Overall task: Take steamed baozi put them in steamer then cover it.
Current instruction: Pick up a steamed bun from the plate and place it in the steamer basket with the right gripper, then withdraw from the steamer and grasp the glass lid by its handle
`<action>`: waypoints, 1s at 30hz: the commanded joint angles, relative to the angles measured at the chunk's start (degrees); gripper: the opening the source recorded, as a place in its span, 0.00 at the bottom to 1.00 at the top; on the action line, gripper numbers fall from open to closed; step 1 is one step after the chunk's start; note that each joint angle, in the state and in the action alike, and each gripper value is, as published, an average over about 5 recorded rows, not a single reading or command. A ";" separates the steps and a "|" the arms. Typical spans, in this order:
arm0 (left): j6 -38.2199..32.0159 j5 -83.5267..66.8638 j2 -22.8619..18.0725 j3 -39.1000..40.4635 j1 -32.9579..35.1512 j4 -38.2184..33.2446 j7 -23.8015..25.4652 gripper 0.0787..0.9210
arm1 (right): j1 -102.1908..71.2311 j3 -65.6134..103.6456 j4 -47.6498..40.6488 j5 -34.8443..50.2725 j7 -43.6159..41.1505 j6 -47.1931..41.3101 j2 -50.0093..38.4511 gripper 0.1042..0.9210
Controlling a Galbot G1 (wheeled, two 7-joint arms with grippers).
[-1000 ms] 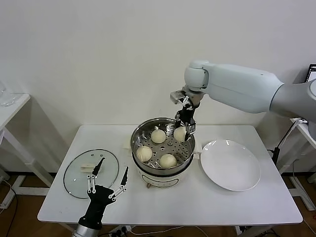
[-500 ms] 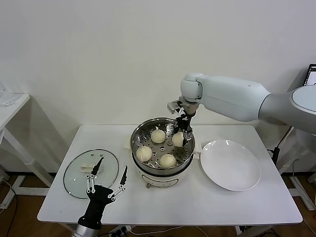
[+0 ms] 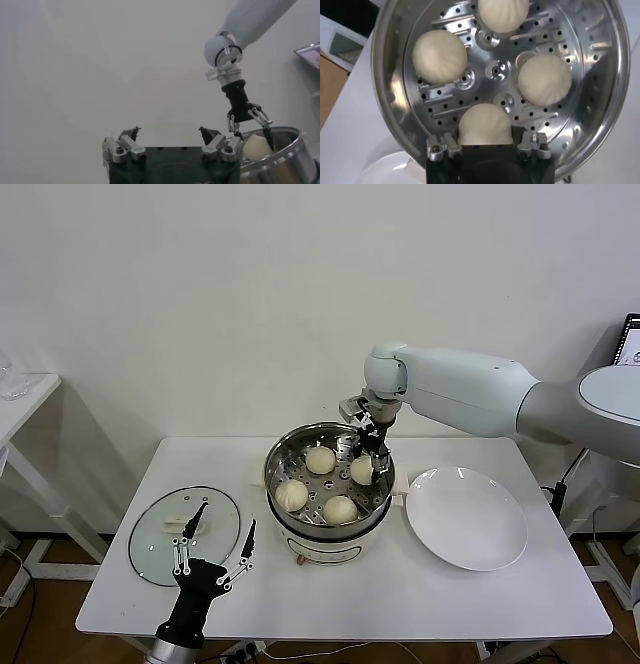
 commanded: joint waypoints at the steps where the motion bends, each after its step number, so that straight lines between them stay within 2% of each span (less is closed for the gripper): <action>1: 0.08 0.06 -0.06 -0.03 -0.01 -0.14 -0.03 0.88 | -0.42 0.33 -0.11 -0.47 0.76 0.10 0.12 0.81; 4: 0.11 0.06 -0.03 -0.14 0.01 -0.14 -0.05 0.88 | -0.41 0.93 0.24 -0.38 0.83 0.12 -0.29 0.86; 10: 0.33 0.21 -0.02 -0.24 -0.15 -0.09 -0.09 0.88 | -0.03 5.36 3.64 1.68 1.69 0.37 -3.80 0.88; 13: 0.46 0.91 0.04 -0.35 -0.50 0.02 -0.39 0.88 | -0.64 10.90 6.23 6.06 5.40 2.05 -7.38 0.88; 15: 0.48 1.77 0.15 -0.54 -0.91 0.28 -0.82 0.88 | -1.29 14.42 8.35 10.24 10.72 4.52 -10.26 0.88; 17: 0.63 2.78 0.28 -0.74 -1.49 0.58 -1.53 0.88 | -2.31 17.20 11.04 14.34 18.76 7.98 -13.59 0.88; 19: 1.10 3.97 0.43 -0.92 -2.11 0.83 -2.58 0.88 | -4.13 19.14 14.01 16.98 30.74 12.56 -16.91 0.88; 22: 2.56 7.22 0.65 -1.07 -3.36 1.39 -5.50 0.88 | -10.43 24.58 18.95 17.07 55.12 18.38 -21.28 0.88; 25: 4.54 10.68 1.01 -1.21 -4.79 2.02 -8.45 0.88 | -20.73 35.36 22.94 15.03 75.58 19.65 -24.22 0.88; 27: 6.10 12.32 1.25 -1.41 -5.59 2.25 -9.88 0.88 | -28.60 43.21 24.48 13.73 83.57 19.57 -25.41 0.88; 30: 9.29 13.71 1.55 -1.74 -6.41 1.94 -11.64 0.88 | -39.83 55.10 25.59 11.68 90.15 19.84 -26.43 0.88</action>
